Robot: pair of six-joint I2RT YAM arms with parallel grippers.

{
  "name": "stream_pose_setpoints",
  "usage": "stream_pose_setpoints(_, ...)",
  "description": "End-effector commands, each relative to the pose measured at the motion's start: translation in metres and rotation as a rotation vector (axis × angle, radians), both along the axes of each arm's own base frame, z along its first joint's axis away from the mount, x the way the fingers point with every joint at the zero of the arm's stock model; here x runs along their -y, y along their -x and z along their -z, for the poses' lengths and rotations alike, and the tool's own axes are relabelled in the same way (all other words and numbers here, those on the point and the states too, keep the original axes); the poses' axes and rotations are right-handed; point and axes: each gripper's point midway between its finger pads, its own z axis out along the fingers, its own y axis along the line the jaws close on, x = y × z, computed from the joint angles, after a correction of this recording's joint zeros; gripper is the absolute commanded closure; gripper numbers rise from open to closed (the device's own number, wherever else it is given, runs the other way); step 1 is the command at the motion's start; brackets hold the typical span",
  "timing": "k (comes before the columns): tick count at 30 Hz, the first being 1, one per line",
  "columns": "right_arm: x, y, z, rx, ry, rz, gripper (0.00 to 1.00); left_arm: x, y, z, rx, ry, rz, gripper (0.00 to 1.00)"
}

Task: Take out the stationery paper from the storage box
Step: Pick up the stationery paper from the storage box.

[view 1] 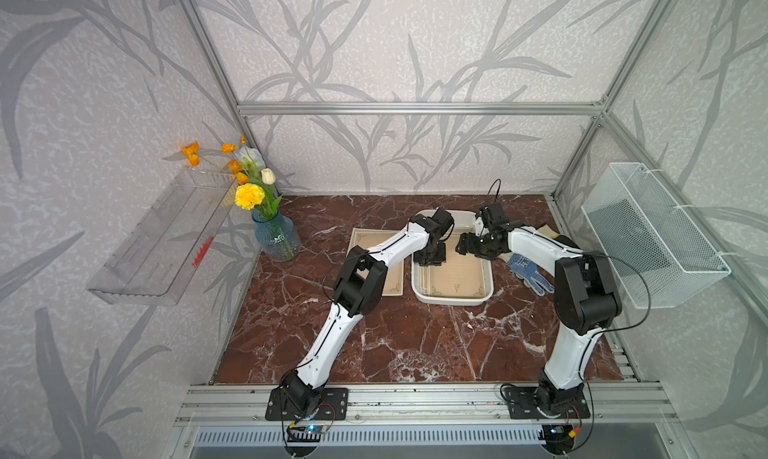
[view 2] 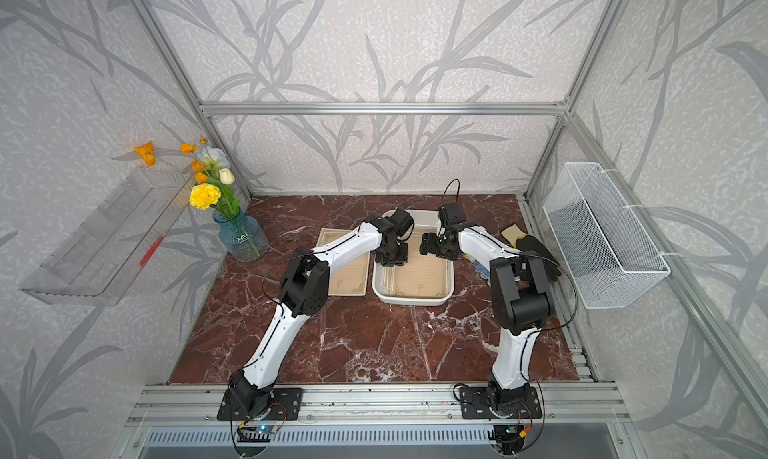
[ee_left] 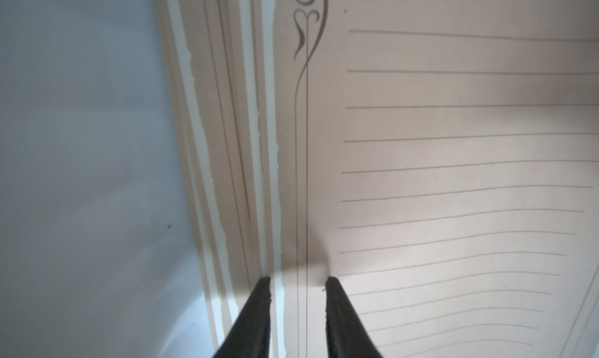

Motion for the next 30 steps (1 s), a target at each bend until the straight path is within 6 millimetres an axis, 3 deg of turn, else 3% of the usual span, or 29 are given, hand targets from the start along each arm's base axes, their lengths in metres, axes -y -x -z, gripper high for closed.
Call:
stream_pose_setpoints(1,0.001,0.002,-0.004,0.005,-0.001,0.008,0.22,0.009,-0.004,-0.035,0.065,0.072,-0.019,0.74)
stream_pose_setpoints(12,0.0,0.003,-0.007,0.011,-0.007,0.009,0.22,0.015,-0.004,-0.037,0.058,0.138,-0.045,0.83)
stream_pose_setpoints(21,0.0,0.001,-0.013,0.025,-0.008,0.007,0.22,0.024,-0.005,-0.026,0.005,0.259,-0.104,0.87)
stream_pose_setpoints(30,0.0,0.002,-0.021,0.04,-0.011,0.001,0.2,0.017,-0.003,-0.008,-0.036,0.292,-0.159,0.87)
